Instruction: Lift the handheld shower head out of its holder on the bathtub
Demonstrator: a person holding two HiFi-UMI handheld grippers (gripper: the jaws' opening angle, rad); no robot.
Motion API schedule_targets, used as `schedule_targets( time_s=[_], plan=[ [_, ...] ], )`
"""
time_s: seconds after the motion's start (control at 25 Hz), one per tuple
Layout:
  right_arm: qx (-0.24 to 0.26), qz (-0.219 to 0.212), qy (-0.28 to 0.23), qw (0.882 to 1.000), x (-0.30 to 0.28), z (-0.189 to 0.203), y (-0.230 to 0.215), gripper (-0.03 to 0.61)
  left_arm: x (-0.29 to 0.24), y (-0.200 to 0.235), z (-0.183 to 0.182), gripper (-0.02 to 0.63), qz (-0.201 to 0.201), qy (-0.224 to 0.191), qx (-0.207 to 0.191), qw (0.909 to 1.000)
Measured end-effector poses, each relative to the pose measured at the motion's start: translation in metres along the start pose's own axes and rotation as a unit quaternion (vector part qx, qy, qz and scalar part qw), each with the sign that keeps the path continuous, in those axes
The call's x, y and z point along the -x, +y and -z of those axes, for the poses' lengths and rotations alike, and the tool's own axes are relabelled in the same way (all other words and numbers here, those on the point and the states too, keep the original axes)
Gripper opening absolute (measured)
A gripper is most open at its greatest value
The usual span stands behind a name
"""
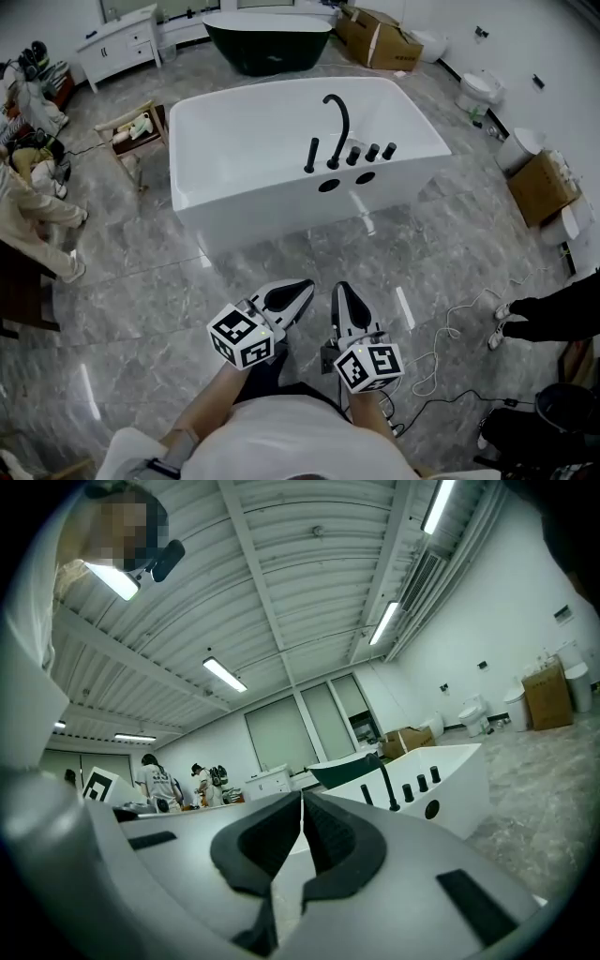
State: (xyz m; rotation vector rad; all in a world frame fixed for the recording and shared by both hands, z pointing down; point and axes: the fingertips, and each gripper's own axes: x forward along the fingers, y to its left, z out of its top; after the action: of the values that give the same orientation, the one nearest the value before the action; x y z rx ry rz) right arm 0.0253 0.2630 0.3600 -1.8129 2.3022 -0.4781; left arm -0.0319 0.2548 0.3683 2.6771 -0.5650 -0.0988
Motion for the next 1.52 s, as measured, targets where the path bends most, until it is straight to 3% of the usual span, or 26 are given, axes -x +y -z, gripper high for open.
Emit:
schedule_targets(
  time_s=[0.72,1.52],
  plan=[
    [0.001,0.001,0.004,1.0,-0.131,-0.014,-0.03,0.017,-0.057,0.108,-0.045,0.012,0.019,0.007,-0.002,0.9998],
    [-0.017,0.003,0.007,1.0,-0.163,-0.003,-0.04,0.018,-0.063,0.144,-0.043,0.012,0.007,0.014,0.009,0.9998]
  ],
)
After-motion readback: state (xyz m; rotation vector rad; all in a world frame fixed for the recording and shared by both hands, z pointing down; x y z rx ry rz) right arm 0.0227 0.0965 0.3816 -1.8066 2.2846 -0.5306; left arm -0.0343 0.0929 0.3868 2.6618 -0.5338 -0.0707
